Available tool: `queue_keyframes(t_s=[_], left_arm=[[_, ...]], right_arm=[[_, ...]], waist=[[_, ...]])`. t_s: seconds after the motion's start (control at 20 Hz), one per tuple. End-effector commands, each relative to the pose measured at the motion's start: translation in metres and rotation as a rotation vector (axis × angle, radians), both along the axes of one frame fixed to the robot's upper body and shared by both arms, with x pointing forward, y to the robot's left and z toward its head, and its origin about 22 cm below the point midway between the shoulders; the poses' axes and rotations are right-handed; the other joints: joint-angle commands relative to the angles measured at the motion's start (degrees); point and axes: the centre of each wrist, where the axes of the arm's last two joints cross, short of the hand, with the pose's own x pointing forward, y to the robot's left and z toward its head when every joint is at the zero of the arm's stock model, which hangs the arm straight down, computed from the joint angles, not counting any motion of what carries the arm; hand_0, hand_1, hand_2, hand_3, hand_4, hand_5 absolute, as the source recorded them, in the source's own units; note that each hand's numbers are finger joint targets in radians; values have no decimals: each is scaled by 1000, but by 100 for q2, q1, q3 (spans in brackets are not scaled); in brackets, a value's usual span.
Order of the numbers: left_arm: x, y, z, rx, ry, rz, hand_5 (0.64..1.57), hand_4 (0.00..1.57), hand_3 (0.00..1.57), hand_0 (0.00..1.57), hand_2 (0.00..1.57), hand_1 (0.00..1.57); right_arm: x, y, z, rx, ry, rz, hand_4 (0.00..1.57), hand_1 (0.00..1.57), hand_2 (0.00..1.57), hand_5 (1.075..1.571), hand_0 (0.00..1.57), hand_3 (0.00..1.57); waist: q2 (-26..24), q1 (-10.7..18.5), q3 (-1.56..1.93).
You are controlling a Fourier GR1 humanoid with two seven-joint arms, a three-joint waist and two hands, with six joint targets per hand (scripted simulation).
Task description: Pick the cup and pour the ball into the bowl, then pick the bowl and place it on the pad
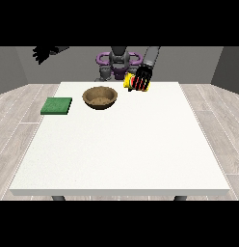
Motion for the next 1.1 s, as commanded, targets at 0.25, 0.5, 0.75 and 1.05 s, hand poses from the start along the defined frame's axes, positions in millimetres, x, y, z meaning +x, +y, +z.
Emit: queue_keyframes(t_s=[0.25, 0.5, 0.75, 1.05], left_arm=[[0, -91, 17, 259, 79, 12, 1567, 1081, 1242, 788, 1571, 788], [-3, -117, 34, 396, 26, 84, 1570, 904, 1232, 804, 1571, 804], [-10, -130, 39, 550, 55, 15, 1566, 681, 1366, 267, 1298, 267], [-36, -168, 63, 651, 35, -59, 1570, 897, 1516, 0, 1237, 0]], right_arm=[[0, -9, -13, 25, 80, -42, 643, 0, 0, 1565, 0, 0], [17, 5, -16, 29, 50, 19, 657, 0, 0, 1562, 0, 0], [13, -18, -7, 23, 73, 22, 666, 0, 0, 1562, 0, 0], [25, 8, -24, 24, 67, 39, 691, 0, 0, 1563, 0, 0]], waist=[[-343, 297, -25], [-250, -99, -26], [-348, -24, -27], [-191, -182, -26]])
